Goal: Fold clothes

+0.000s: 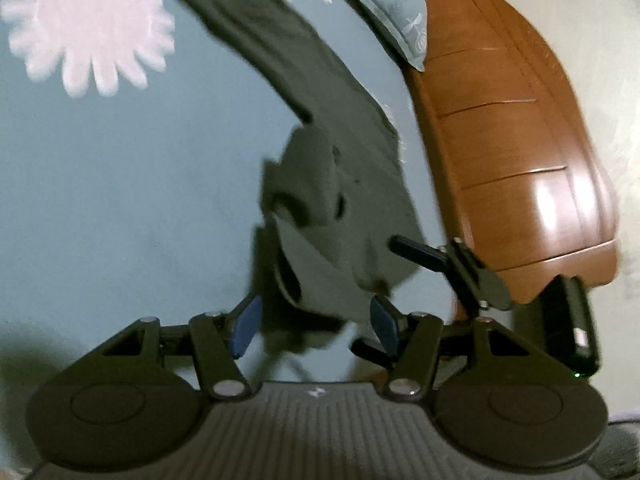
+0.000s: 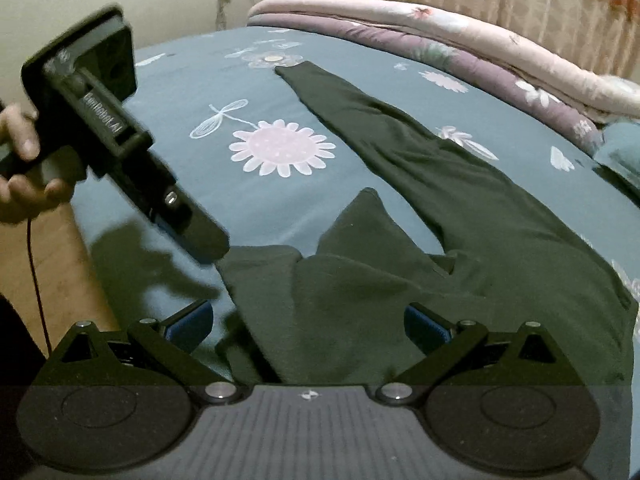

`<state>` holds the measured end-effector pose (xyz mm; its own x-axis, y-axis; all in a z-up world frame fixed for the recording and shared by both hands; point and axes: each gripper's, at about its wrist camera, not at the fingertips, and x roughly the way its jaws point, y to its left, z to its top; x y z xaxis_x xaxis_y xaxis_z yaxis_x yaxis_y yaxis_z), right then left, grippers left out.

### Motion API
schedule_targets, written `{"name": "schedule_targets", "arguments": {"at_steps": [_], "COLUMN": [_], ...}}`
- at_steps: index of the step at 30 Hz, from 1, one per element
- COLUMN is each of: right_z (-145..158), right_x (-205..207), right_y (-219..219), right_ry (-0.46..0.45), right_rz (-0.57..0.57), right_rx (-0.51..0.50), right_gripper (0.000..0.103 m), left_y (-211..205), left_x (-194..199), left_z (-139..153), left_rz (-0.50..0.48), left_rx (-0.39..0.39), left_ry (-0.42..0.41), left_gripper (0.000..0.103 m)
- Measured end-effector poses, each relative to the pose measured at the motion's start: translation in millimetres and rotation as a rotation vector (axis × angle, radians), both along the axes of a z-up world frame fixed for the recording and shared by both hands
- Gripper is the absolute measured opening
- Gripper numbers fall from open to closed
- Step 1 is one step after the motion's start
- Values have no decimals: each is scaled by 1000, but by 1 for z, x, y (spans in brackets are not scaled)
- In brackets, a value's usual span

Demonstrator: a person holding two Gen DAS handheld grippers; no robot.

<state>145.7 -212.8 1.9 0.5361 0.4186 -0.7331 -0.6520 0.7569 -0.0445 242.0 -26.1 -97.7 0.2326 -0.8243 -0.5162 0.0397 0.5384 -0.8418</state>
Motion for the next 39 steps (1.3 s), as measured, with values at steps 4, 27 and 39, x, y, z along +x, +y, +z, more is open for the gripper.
{"name": "schedule_targets", "arguments": {"at_steps": [4, 27, 39], "right_z": [2, -20, -14], "right_x": [0, 16, 31], "right_y": [-6, -63, -99], "right_ry": [4, 84, 66], "right_rz": [-59, -240, -399], "right_rx": [-1, 63, 135], "right_gripper": [103, 103, 103], "left_y": [-2, 1, 75], "left_x": [11, 16, -2], "left_z": [-26, -21, 46], "left_rz": [23, 154, 276], "left_rx": [-144, -156, 191], "left_ry": [96, 10, -174], "left_gripper": [59, 2, 1]}}
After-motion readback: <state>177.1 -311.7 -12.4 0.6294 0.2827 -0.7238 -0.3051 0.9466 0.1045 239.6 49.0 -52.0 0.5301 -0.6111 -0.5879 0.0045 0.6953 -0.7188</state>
